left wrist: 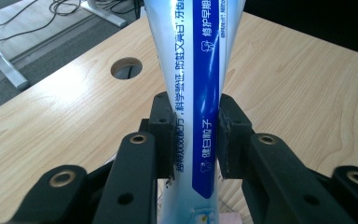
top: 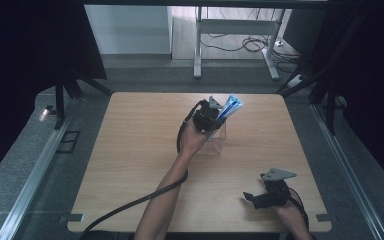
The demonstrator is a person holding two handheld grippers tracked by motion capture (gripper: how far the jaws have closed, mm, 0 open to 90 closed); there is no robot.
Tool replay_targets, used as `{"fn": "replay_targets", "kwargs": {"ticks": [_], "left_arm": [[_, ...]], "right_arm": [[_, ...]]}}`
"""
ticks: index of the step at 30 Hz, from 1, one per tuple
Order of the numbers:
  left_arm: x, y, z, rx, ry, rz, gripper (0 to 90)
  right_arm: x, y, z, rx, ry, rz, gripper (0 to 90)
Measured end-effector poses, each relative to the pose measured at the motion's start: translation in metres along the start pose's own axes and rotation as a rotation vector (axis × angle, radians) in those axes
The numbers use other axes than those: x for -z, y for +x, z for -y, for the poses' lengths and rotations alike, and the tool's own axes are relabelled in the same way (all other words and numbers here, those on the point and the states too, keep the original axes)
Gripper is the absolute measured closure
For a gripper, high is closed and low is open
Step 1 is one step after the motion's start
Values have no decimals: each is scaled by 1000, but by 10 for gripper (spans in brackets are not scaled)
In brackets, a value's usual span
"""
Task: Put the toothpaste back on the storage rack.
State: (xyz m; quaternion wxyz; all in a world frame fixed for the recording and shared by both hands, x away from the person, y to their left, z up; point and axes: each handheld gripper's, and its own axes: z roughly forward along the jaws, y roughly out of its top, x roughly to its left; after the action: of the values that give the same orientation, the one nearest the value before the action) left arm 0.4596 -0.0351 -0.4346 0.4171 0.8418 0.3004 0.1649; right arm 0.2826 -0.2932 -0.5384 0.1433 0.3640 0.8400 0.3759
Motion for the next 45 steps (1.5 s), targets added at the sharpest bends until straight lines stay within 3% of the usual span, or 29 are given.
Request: {"fn": "replay_targets", "kwargs": {"ticks": [11, 45], "left_arm": [[1, 3, 11, 13, 15, 11, 711], [11, -3, 26, -29, 57, 30, 690]], "right_arm": [[0, 1, 0, 3, 5, 0, 0], [-2, 3, 0, 13, 19, -2, 0]]}}
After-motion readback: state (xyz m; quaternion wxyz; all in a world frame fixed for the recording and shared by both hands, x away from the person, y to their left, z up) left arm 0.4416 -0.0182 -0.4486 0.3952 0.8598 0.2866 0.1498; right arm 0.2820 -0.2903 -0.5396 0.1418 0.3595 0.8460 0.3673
